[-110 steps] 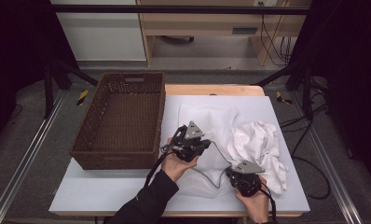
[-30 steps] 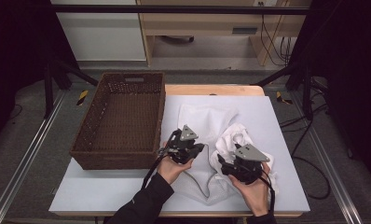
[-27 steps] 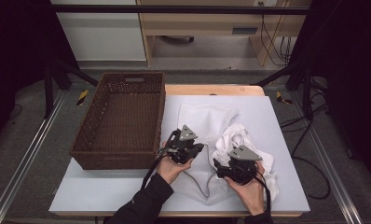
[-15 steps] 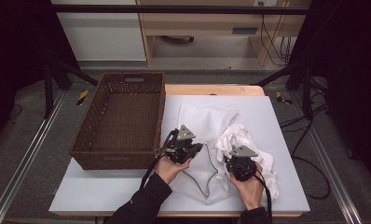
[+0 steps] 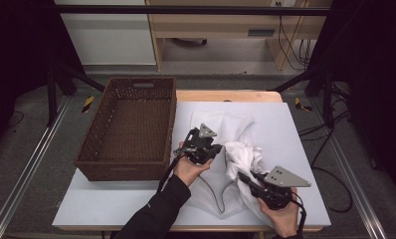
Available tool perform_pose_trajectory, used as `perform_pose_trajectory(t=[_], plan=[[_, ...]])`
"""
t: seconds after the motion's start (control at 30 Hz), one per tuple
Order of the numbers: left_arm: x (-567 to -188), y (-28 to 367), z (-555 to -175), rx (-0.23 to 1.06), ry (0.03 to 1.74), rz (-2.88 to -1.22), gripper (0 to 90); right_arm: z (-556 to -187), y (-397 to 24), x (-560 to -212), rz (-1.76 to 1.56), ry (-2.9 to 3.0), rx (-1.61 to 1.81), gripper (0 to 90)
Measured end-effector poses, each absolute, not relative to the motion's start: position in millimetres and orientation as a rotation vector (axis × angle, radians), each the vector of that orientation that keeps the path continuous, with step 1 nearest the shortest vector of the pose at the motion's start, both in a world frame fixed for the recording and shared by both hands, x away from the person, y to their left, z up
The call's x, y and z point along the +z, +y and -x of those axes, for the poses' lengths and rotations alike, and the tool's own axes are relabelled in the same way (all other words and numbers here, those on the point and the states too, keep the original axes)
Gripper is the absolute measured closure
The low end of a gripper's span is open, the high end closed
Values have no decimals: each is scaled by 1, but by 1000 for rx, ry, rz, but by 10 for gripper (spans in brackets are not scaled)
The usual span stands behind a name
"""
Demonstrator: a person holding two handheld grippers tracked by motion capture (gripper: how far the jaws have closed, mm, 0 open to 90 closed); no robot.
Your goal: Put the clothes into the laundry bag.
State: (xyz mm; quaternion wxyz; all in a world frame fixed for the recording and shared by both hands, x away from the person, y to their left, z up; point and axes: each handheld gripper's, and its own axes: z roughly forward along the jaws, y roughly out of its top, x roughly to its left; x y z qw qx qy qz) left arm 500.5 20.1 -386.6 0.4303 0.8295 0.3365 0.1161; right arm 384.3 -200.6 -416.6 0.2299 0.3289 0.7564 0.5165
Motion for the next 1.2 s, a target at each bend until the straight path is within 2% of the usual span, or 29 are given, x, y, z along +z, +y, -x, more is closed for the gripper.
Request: perform_pose_trajectory(t=[0.23, 0.43, 0.6, 0.8, 0.87, 0.93, 0.97, 1.03, 1.07, 1.1, 1.13, 1.2], plan=[[-382, 18, -492, 272, 821, -2071, 894, -404, -163, -445, -940, 2240, 1275, 765], [-394, 25, -491, 251, 834, -2067, 894, -428, -138, -471, -1012, 2321, 1103, 684], [-399, 32, -492, 236, 849, -2051, 894, -421, -145, -459, -999, 2320, 1230, 541], [-400, 35, -490, 238, 844, -2048, 893, -407, -180, -414, -1024, 2107, 1410, 389], [-400, 36, -489, 241, 838, -2045, 893, -415, -189, -407, -1084, 2004, 1326, 327], [-400, 37, -488, 241, 837, -2042, 893, -423, -192, -408, -1111, 1982, 1297, 308], [-401, 37, -488, 241, 838, -2041, 893, -441, -193, -418, -1198, 1990, 1256, 294], [-401, 39, -488, 240, 834, -2045, 893, -455, -191, -431, -1242, 2038, 1236, 323], [-402, 39, -488, 237, 836, -2043, 894, -462, -188, -438, -1261, 2074, 1226, 374], [-402, 40, -488, 236, 834, -2045, 893, -467, -185, -444, -1266, 2110, 1206, 459], [-402, 40, -488, 237, 833, -2047, 893, -470, -183, -448, -1261, 2145, 1188, 599], [-402, 40, -488, 238, 834, -2049, 894, -472, -181, -452, -1257, 2182, 1185, 776]])
